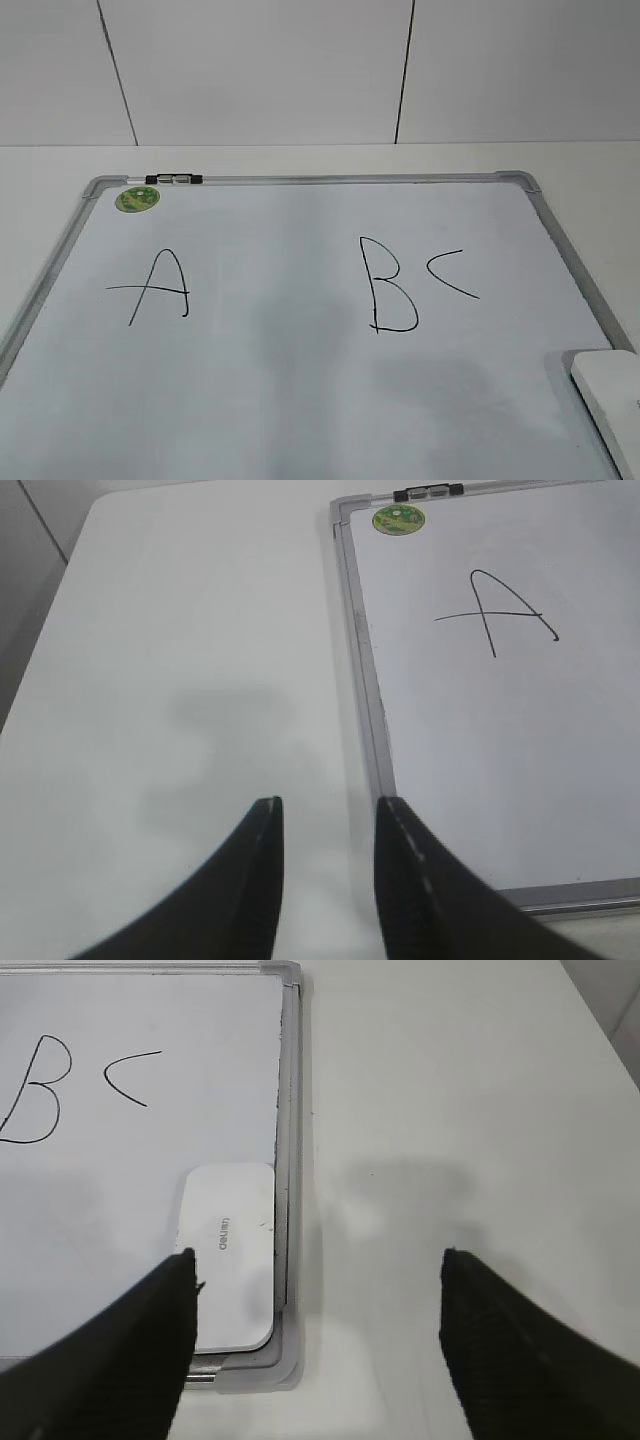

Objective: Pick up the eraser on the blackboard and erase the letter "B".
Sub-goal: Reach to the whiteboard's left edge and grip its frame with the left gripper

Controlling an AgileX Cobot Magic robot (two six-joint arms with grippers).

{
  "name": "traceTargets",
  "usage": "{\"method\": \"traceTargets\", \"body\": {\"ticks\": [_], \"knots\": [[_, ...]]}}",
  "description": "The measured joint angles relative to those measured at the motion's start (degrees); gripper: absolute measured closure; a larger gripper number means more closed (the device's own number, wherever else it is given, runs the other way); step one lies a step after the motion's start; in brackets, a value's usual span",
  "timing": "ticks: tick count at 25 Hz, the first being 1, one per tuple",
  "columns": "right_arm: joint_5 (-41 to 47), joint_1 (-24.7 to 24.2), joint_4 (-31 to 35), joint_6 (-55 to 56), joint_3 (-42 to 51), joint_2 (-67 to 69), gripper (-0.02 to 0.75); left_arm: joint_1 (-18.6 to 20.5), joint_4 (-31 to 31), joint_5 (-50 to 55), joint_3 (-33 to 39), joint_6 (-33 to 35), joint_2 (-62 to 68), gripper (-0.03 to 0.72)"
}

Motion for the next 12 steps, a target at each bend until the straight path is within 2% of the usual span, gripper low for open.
{"method": "traceTargets", "body": {"ticks": [12], "knots": [[0.0, 0.0, 0.7, 0.0, 0.0, 0.0, 0.155, 0.0, 0.0, 0.0, 0.0, 0.0, 0.0, 0.453]]}}
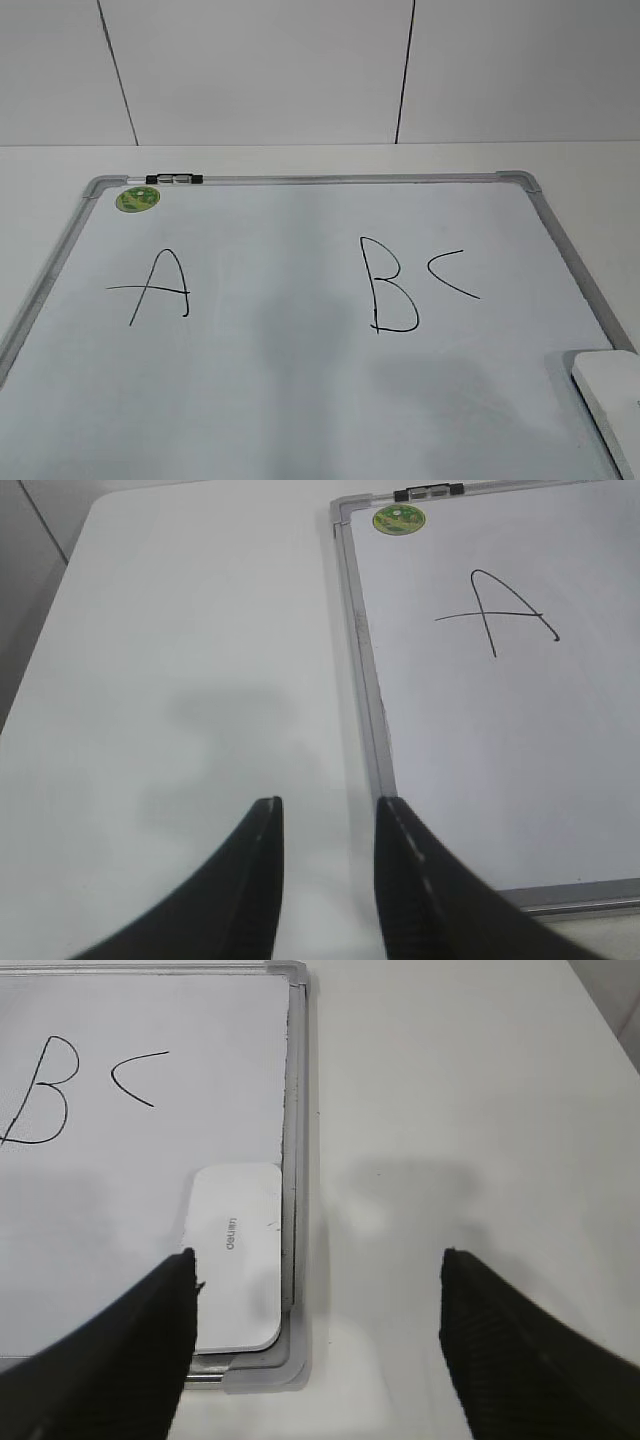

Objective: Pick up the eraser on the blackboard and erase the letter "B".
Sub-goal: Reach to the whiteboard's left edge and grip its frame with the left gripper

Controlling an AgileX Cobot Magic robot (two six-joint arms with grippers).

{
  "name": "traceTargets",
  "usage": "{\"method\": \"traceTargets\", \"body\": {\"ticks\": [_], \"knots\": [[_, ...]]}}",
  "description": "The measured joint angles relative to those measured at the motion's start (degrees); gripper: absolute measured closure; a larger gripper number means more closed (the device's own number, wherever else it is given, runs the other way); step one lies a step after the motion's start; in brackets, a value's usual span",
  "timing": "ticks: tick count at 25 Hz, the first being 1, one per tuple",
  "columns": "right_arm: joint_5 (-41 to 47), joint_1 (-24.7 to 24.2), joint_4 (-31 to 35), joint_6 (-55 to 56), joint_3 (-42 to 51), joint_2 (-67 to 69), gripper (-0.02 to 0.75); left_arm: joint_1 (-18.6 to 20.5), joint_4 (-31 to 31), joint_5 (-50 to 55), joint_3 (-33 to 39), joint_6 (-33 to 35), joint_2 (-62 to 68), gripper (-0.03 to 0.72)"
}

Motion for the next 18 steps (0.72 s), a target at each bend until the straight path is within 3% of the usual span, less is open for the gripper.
{"method": "traceTargets", "body": {"ticks": [18], "knots": [[0.0, 0.0, 0.9, 0.0, 0.0, 0.0, 0.155, 0.0, 0.0, 0.0, 0.0, 0.0, 0.0, 0.454]]}}
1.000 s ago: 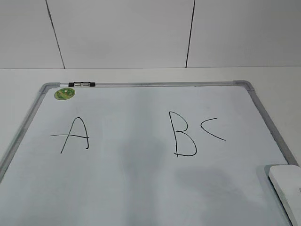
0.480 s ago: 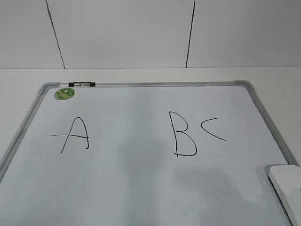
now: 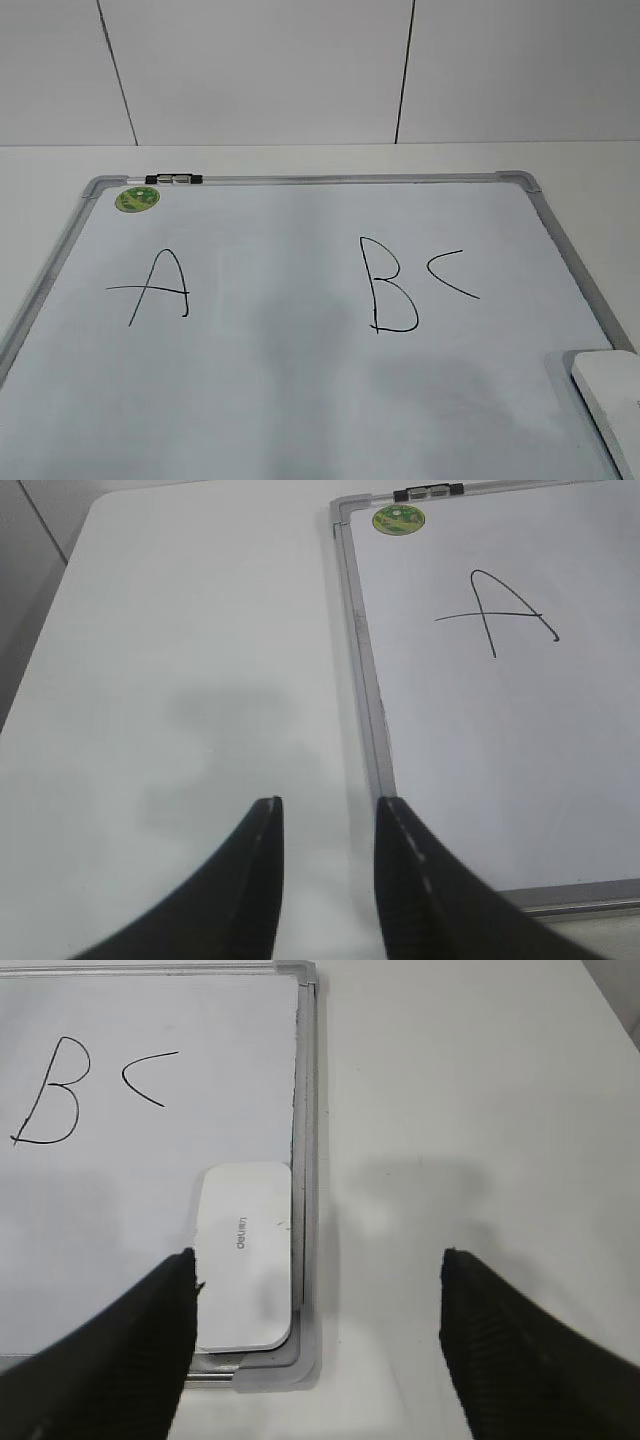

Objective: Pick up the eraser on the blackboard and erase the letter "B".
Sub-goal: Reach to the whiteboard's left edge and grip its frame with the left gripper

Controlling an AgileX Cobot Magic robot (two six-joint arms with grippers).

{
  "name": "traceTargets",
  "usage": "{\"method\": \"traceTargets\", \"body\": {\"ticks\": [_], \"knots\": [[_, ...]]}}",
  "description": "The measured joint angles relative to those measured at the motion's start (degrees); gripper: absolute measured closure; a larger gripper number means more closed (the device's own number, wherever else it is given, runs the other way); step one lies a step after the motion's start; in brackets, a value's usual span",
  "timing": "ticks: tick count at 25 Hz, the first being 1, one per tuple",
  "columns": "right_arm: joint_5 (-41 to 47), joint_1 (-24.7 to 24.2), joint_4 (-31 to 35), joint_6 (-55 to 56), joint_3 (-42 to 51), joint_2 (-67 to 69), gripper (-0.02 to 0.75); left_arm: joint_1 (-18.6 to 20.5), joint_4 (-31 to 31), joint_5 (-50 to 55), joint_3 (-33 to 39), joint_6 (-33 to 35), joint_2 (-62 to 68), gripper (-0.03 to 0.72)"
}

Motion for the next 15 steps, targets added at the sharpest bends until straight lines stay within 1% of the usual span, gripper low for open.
{"method": "traceTargets", "body": {"ticks": [7, 12, 15], "knots": [[0.0, 0.0, 0.1, 0.7, 0.0, 0.0, 0.154, 0.0, 0.0, 0.0, 0.0, 0.0, 1.2, 0.449], [0.0, 0.0, 0.0, 2.4, 0.0, 0.0, 0.155, 0.0, -0.5, -0.1, -0.3, 0.0, 8.9, 0.445], [0.2, 0.0, 0.0, 3.0, -0.2, 2.5, 0.155, 0.0, -1.5, -0.1, -2.7, 0.0, 14.2, 0.445]]}}
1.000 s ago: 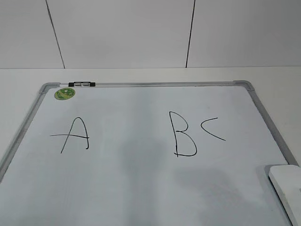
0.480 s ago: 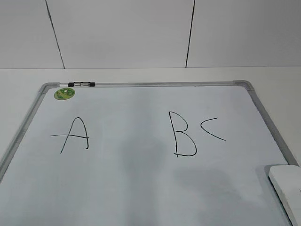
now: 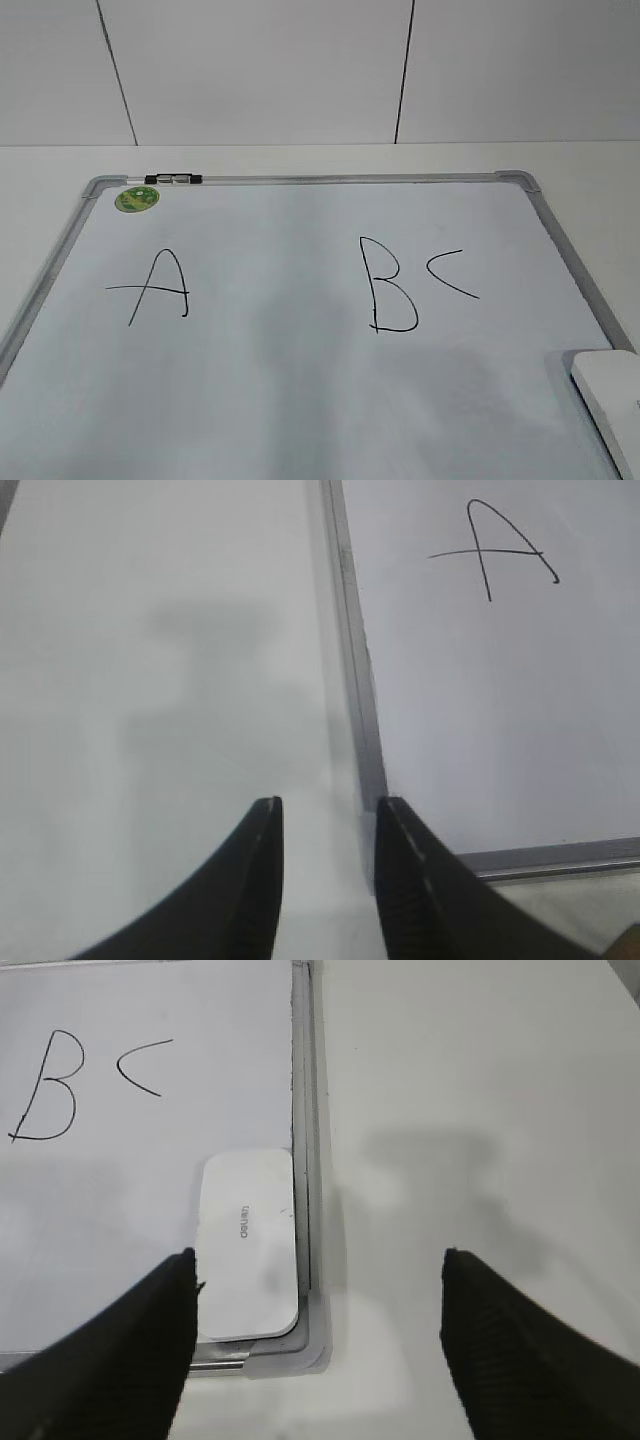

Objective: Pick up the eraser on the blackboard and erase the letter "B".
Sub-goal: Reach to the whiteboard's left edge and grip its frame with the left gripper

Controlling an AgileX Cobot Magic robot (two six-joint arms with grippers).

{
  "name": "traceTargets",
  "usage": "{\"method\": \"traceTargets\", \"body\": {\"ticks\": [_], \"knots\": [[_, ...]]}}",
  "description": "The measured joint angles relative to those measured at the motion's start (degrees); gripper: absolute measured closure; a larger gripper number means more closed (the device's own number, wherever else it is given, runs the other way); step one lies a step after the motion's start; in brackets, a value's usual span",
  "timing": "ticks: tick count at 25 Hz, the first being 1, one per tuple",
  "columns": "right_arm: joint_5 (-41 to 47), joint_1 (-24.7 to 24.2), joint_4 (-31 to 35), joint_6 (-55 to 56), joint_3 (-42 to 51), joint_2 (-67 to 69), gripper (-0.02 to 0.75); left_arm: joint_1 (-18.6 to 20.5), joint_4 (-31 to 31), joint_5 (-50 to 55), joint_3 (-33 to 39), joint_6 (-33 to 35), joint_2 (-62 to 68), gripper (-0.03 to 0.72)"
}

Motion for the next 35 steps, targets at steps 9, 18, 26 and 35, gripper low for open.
{"method": "traceTargets", "body": {"ticks": [9, 18, 26, 35], "knots": [[0.1, 0.0, 0.0, 3.7, -2.6, 14.6, 0.155, 0.0, -1.3, -1.0, -9.9, 0.0, 21.2, 0.444], [0.0, 0.0, 1.1, 4.0, -11.9, 31.6, 0.155, 0.0, -3.0, -2.3, -20.6, 0.0, 47.0, 0.447], [4.1, 0.0, 2.4, 4.1, -16.8, 41.3, 0.155, 0.0, -3.0, -4.3, -29.7, 1.9, 66.4, 0.451], [5.3, 0.0, 2.5, 4.1, -16.9, 43.3, 0.155, 0.0, -2.9, -5.3, -35.3, 2.8, 82.4, 0.454]]}}
